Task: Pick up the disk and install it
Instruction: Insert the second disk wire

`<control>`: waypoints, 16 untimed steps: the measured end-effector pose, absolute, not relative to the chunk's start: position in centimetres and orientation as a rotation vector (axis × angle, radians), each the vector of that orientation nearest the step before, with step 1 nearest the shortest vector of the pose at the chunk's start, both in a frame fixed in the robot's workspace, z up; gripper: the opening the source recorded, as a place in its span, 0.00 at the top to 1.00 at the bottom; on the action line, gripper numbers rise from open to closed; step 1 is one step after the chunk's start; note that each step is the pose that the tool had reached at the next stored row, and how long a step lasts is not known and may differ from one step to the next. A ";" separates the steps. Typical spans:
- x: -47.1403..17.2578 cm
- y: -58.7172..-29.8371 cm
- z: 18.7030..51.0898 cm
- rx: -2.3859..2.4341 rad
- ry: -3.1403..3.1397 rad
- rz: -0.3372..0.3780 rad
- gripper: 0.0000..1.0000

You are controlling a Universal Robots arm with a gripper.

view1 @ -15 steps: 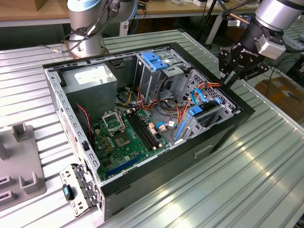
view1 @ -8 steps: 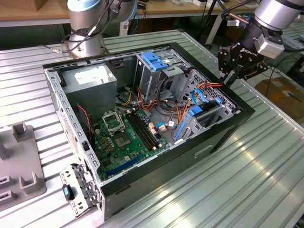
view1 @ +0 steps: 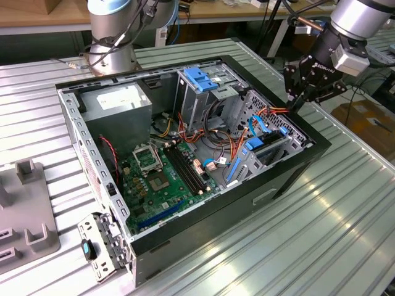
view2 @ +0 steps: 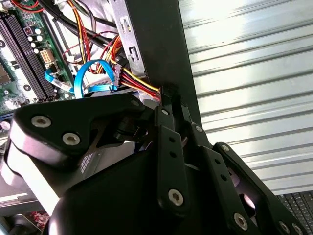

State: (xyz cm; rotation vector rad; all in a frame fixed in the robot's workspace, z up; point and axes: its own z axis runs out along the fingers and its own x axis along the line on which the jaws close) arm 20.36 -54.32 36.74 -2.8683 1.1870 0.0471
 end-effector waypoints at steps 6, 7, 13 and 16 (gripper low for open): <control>20.4 -54.3 36.7 -2.869 1.187 0.047 0.84; 20.4 -54.3 36.7 -2.869 1.187 0.047 0.84; 20.4 -54.3 36.7 -2.868 1.186 0.047 0.84; 20.4 -54.3 37.1 -2.869 1.186 0.047 0.84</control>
